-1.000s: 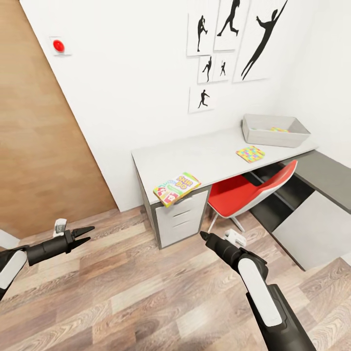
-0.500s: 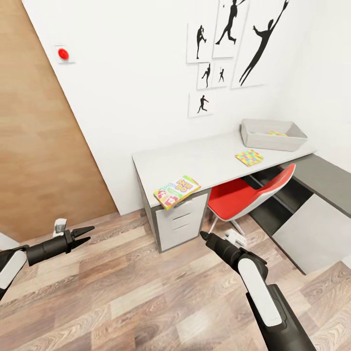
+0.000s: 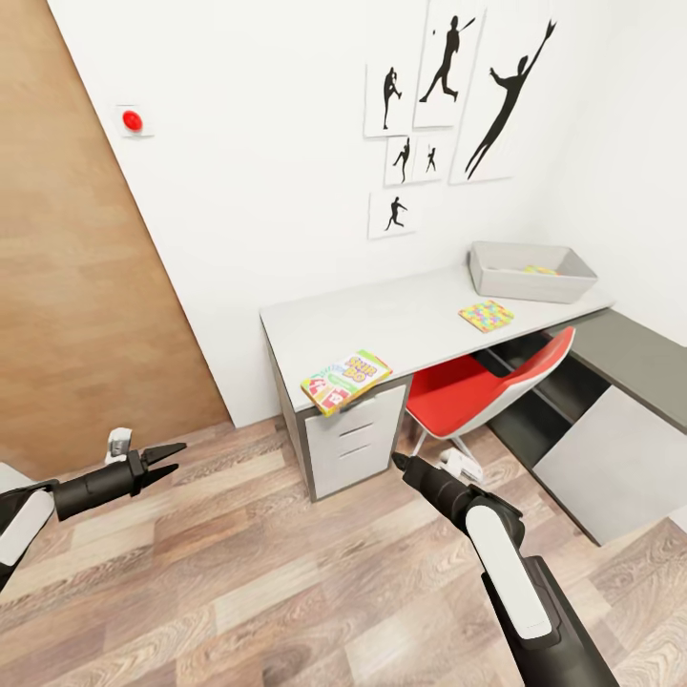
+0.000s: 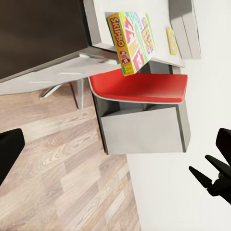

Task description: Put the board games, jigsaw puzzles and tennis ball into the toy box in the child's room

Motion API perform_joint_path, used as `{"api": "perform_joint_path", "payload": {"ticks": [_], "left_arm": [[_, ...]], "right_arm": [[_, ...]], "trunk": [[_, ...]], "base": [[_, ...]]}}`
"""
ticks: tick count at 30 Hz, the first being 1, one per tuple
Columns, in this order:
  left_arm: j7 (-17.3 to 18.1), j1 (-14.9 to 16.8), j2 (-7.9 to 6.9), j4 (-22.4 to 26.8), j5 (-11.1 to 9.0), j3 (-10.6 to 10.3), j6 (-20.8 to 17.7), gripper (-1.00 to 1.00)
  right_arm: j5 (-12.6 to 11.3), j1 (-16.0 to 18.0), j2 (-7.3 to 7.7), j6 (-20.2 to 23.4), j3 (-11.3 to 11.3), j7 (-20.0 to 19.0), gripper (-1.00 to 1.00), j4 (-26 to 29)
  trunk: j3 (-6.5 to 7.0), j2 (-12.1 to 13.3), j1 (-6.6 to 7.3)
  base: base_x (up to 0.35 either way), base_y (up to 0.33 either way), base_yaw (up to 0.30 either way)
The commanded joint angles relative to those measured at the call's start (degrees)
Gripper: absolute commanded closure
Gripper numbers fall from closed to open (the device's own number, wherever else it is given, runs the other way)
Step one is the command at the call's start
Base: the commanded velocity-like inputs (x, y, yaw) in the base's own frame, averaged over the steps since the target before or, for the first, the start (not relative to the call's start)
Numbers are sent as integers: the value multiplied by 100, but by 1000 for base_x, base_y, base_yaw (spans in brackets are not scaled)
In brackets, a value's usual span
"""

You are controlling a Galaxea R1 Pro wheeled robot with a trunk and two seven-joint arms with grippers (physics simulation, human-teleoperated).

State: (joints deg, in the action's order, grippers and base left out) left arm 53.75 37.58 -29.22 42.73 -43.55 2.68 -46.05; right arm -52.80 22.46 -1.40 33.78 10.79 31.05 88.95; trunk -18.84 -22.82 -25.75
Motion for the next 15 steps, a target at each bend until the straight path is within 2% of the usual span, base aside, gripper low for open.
{"api": "perform_joint_path", "payload": {"ticks": [1,15], "left_arm": [[7,4,2,-1,-13,0,-30,-100],[4,4,20,-1,-13,-12,-27,-100]], "right_arm": [[-55,5,-1,6,2,59,-100,8],[-63,5,-1,6,1,59,-100,8]], "trunk": [[0,-10,-4],[133,-10,-4]], "base": [[0,0,0],[0,0,0]]}}
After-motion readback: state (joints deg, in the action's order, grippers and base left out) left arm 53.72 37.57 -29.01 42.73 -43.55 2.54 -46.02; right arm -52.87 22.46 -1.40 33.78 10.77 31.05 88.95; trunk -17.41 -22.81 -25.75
